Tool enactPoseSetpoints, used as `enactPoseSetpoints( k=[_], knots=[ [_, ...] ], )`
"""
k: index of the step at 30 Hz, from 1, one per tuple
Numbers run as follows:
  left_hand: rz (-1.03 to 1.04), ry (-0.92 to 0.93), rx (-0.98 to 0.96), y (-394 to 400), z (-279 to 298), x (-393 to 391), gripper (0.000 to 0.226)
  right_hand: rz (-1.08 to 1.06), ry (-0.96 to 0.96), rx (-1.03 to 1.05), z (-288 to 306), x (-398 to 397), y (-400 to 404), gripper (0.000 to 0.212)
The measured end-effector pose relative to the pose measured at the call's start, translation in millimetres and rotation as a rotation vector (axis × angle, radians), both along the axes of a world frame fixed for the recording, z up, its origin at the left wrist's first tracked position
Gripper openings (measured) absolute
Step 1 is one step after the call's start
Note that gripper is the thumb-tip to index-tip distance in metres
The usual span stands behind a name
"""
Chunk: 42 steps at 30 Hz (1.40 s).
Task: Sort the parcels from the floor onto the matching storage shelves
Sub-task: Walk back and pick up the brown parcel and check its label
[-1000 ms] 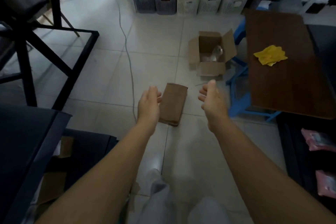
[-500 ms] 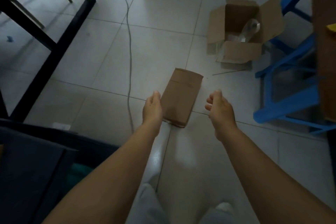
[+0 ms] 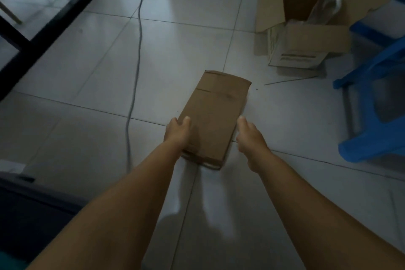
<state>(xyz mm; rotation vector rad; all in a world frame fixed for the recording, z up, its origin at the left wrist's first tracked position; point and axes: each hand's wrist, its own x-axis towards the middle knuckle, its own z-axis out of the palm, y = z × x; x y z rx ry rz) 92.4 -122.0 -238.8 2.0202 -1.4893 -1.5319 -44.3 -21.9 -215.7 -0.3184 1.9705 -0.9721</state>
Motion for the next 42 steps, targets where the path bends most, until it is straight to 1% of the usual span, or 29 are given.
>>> enactPoseSetpoints(
  k=[4, 6, 8, 12, 16, 18, 21, 24, 27, 28, 29, 31, 33, 36, 38, 40, 41, 42],
  knots=[
    [0.060, -0.088, 0.010, -13.4, -41.5, -2.0, 0.071, 0.108, 0.000, -0.006, -43.6, -7.0, -8.4, 0.050],
    [0.064, -0.106, 0.015, -21.8, -51.5, -4.2, 0.069, 0.132, -0.025, -0.017, -63.6, -5.6, -12.8, 0.054],
    [0.017, -0.132, -0.001, -28.1, -57.0, -7.3, 0.064, 0.149, -0.057, -0.033, -78.8, -3.5, -16.9, 0.061],
    [-0.017, -0.206, 0.000, -30.4, -61.0, -10.8, 0.052, 0.109, -0.112, -0.065, -85.2, -3.3, -17.6, 0.072],
    [-0.016, -0.227, 0.002, -29.4, -52.1, -19.6, 0.047, 0.062, -0.056, -0.063, -84.9, -17.3, -12.1, 0.070],
    [-0.018, -0.173, -0.017, -27.7, -43.3, -29.3, 0.047, 0.012, -0.040, -0.063, -87.5, -27.1, -9.4, 0.069],
    [-0.050, -0.074, -0.071, -17.0, -26.9, -43.2, 0.049, -0.081, -0.044, -0.038, -91.5, -40.5, -0.8, 0.074],
    [-0.103, 0.029, -0.111, -0.3, -13.0, -50.5, 0.037, -0.190, -0.137, -0.023, -95.2, -50.5, 11.1, 0.080],
    [-0.142, 0.183, -0.032, 10.1, -0.7, -55.1, 0.015, -0.244, -0.269, -0.011, -97.7, -52.9, 21.3, 0.090],
    [-0.171, 0.225, -0.001, 10.5, -0.2, -55.7, 0.014, -0.239, -0.287, -0.008, -98.4, -52.5, 22.8, 0.093],
    [-0.201, 0.236, 0.020, 10.2, -0.3, -56.1, 0.015, -0.225, -0.287, 0.004, -97.7, -52.3, 23.8, 0.099],
    [-0.251, 0.216, 0.026, 10.8, -0.7, -56.2, 0.014, -0.210, -0.278, 0.026, -97.4, -54.3, 22.5, 0.118],
    [-0.249, 0.202, 0.015, 12.1, -1.0, -56.1, 0.018, -0.186, -0.259, 0.026, -102.6, -61.6, 16.5, 0.131],
    [-0.238, 0.217, 0.012, 13.8, -2.1, -60.2, 0.034, -0.119, -0.231, -0.047, -71.0, -60.2, 7.3, 0.131],
    [-0.223, 0.248, -0.008, 17.7, 1.4, -65.8, 0.046, -0.097, -0.172, -0.074, -43.0, -54.1, 3.9, 0.122],
    [-0.225, 0.264, -0.022, 19.1, 2.8, -73.5, 0.044, -0.100, -0.093, -0.063, -29.8, -54.0, 1.1, 0.115],
    [-0.244, 0.270, -0.012, 22.1, 6.1, -76.8, 0.042, -0.095, -0.036, -0.030, -27.5, -56.0, 0.8, 0.115],
    [-0.260, 0.278, 0.013, 26.1, 8.8, -79.8, 0.046, -0.088, 0.032, 0.010, -26.7, -58.1, 1.4, 0.117]
  ],
)
